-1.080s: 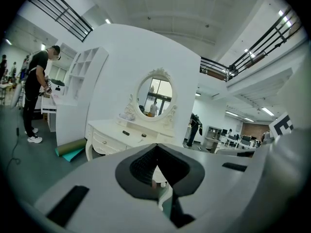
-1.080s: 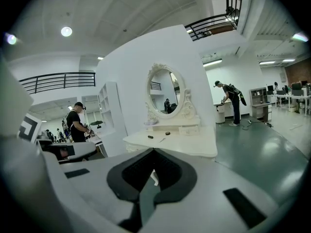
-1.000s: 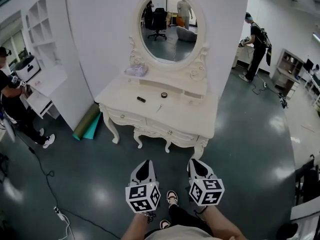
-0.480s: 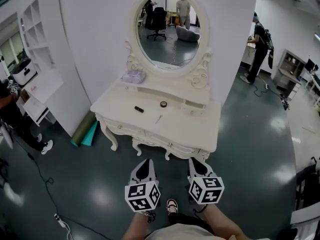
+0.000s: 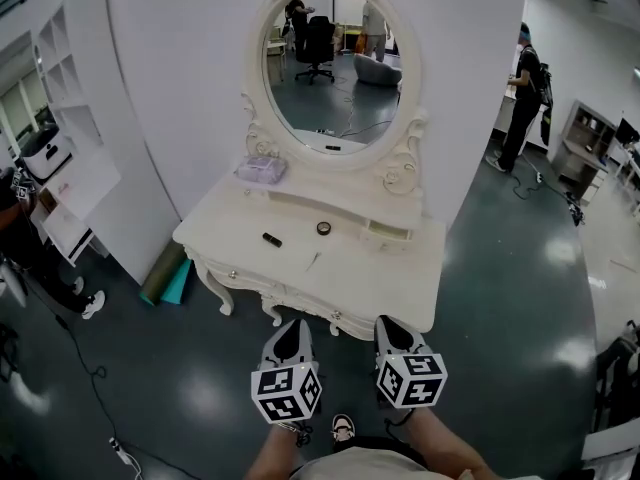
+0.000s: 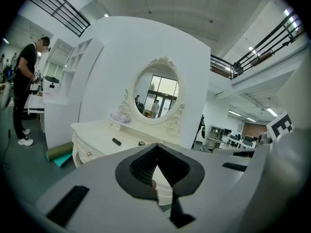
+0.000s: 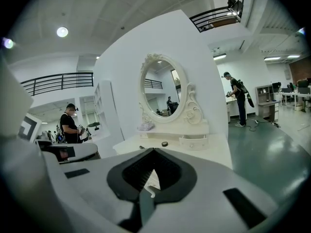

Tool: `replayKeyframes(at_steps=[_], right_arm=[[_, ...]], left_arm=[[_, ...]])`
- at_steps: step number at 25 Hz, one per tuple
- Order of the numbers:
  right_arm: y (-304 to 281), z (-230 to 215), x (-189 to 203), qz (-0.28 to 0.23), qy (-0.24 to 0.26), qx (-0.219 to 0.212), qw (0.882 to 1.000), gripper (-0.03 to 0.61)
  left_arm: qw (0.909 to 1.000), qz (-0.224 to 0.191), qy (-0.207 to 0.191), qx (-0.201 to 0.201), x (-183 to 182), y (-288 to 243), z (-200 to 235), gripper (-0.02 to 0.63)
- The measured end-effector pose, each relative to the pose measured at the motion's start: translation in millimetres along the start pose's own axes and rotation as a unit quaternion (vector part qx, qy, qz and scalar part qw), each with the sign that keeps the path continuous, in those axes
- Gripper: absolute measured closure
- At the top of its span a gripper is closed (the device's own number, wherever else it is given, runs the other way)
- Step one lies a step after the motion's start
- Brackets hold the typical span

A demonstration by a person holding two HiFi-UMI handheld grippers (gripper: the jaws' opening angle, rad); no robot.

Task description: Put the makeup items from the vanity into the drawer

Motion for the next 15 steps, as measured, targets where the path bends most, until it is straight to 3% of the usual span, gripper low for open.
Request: replayKeyframes(at_steps=[15], right_arm=[[-76,-47,-19,0.012,-0.031,-0.021,0.999,0.561]], left_arm=[[0.9996,0.017,-0.019,-0.011,-11,-85,-3,0.609]])
Point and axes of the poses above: the fingertips, and each gripper's own axes: y backward along the fingers, z to its left, x out of its underside, the point moved 3 cm from there along y, backward along the fingers, and after that the axes turned 3 degrees about -z, right-handed, at the moved point
